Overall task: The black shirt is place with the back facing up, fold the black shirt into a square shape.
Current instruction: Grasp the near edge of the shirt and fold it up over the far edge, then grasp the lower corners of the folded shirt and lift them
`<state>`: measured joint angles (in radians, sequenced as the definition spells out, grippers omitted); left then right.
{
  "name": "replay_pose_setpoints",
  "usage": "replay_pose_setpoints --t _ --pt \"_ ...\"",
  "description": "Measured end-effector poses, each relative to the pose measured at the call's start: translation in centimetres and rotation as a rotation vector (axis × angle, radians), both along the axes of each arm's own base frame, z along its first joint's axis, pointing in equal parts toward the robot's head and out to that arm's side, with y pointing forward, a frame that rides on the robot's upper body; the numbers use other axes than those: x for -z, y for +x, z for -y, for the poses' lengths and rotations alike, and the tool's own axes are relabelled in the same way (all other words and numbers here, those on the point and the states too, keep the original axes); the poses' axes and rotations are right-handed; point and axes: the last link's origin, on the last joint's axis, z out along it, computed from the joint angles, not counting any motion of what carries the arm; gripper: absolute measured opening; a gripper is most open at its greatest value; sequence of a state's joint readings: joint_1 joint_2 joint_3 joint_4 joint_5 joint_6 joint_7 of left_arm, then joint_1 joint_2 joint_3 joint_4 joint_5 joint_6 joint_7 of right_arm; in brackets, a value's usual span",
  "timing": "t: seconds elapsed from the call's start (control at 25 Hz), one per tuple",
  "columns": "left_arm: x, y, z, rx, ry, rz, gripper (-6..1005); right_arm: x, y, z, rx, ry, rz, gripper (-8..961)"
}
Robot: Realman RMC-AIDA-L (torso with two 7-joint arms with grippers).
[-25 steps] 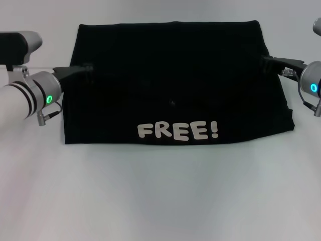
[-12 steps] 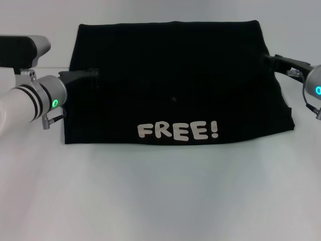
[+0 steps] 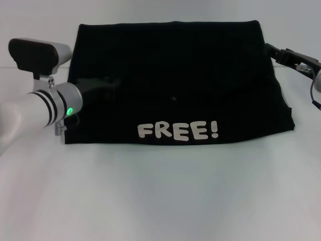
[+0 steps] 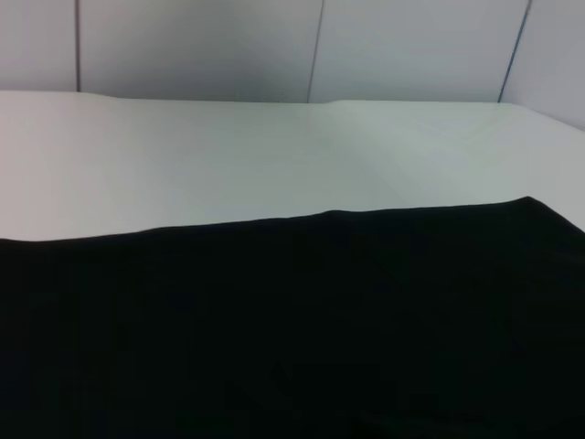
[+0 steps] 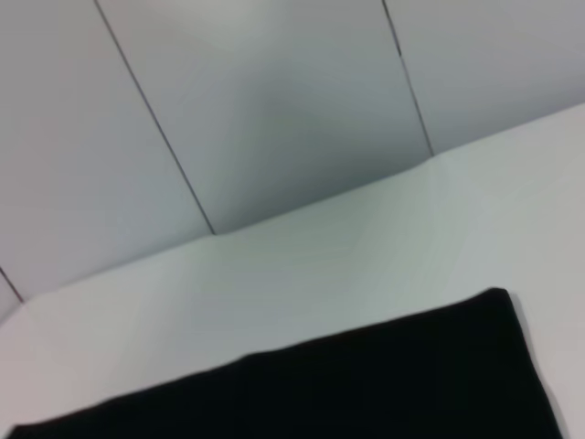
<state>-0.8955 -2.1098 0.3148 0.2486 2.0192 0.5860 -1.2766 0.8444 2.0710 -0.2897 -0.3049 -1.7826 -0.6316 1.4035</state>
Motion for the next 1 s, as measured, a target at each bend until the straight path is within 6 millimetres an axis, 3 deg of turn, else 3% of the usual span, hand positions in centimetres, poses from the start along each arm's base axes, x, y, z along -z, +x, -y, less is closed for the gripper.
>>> replay_pose_setpoints --t 0.12,0.2,0.32,0.52,0.76,1.0 --pt "0.7 0.3 0.3 -0.001 -0.003 0.002 156 -0.4 0.1 0.3 -0.026 0.001 -0.024 705" --pt "0.4 0.1 0.3 -0.004 0.012 0.0 166 -0.7 0.4 0.6 -0.039 0.0 -0.039 705" --pt "-0.9 -0.4 0.3 -0.01 0.049 0.019 394 -1.1 0.9 1.4 -0.065 -0.001 -0.072 706" --pt "-3.9 -0.7 1.4 0.046 0.06 0.128 670 -2.3 2.3 2.7 -0.077 0.007 -0.13 702" --pt "-5.9 -1.7 3.4 0.106 0.043 0.166 890 -3.9 3.7 4.4 -0.109 -0.009 -0.177 698" --pt "-7.3 -3.2 6.6 0.148 -0.003 0.202 890 -5.9 5.1 6.5 -0.131 -0.046 -0.252 696"
